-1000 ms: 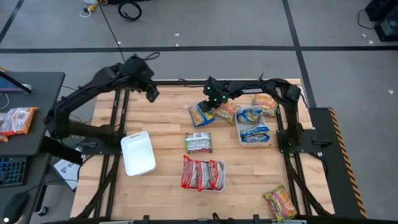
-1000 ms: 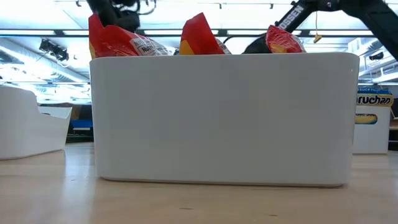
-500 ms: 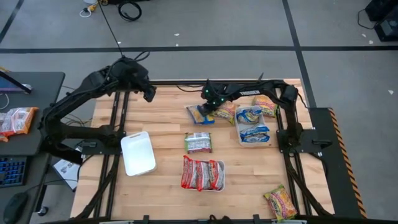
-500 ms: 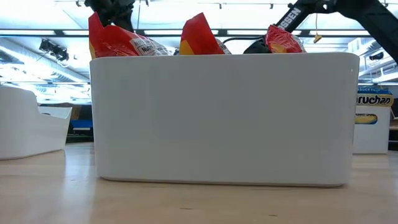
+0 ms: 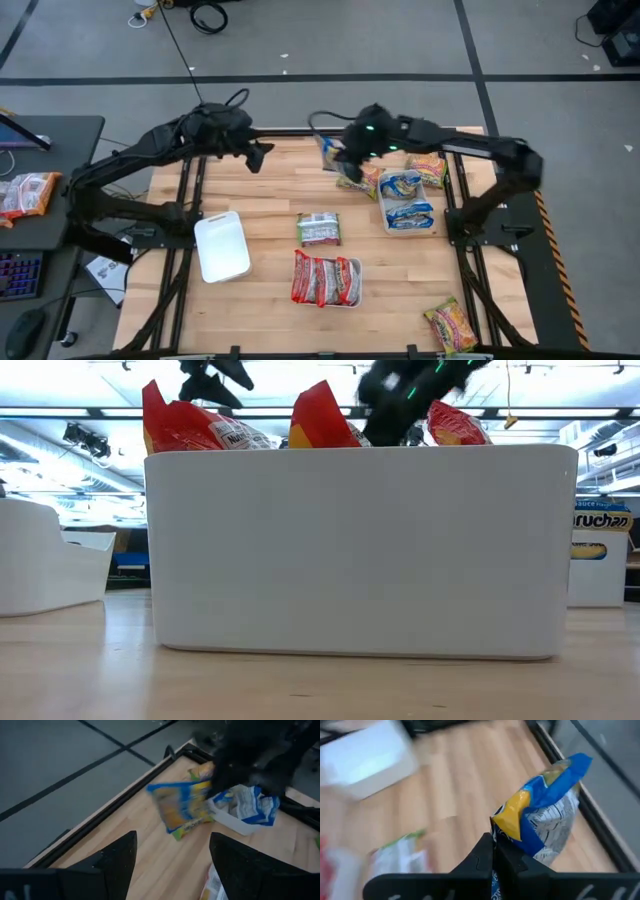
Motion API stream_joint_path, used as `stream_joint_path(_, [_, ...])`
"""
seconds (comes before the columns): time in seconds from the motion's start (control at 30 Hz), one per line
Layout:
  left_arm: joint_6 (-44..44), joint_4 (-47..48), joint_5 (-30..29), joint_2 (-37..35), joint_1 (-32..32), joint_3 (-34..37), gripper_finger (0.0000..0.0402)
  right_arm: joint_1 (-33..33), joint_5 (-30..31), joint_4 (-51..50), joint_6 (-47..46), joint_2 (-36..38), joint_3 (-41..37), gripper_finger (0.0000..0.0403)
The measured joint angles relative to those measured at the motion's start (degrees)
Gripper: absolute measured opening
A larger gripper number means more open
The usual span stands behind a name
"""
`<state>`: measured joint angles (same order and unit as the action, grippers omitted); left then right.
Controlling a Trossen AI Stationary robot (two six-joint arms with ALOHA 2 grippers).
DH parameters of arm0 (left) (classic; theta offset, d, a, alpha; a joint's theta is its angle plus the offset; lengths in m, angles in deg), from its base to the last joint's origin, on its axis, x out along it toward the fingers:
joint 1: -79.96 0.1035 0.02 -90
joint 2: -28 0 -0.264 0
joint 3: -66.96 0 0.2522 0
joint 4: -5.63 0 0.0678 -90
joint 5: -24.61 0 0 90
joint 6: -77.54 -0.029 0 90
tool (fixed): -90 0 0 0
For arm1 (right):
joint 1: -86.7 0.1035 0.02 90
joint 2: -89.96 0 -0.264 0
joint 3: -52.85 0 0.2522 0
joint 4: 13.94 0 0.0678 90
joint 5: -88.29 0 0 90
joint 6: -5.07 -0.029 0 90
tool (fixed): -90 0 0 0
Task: Sort Maruchan noodles
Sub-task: Put the blue noodle pack into the right white bin
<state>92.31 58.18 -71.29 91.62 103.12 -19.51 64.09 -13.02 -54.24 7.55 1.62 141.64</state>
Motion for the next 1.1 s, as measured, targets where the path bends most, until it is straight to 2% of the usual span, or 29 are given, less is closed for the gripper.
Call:
stream_joint_path(0.17, [3.95,-0.27,-3.51,0.81,-3.55,-0.02,0.0254,3.17,-0.1,-13.95,10.45,12.12,0.09,0.0009])
stream_joint_path(0.33, [7.64,-2.0,-7.39,2.65,-7.04,-0.06,0.0254,4.28,7.39,-30.75,14.82,19.75,0.09,0.0009])
stream_joint_path(0.47, [10.27,-5.55,-8.81,4.68,-9.65,0.01,0.0254,2.8,14.16,-38.86,17.97,22.71,0.07,0.0009])
stream_joint_path(0.63, [11.91,-9.65,-9.8,7.57,-13.09,-0.03,0.0254,0.53,14.5,-43.73,25.08,24.15,-0.72,0.0008])
stream_joint_path(0.8, [13.3,-9.9,-11.61,10.55,-16.11,0.02,0.0254,-0.45,12.9,-49.28,33.85,25.9,-5.84,0.0009])
stream_joint_path(1.1, [16.14,-9.99,-13.46,13.4,-18.81,0.02,0.0254,-1.2,14.71,-46.69,40.85,29.19,-16.83,0.001])
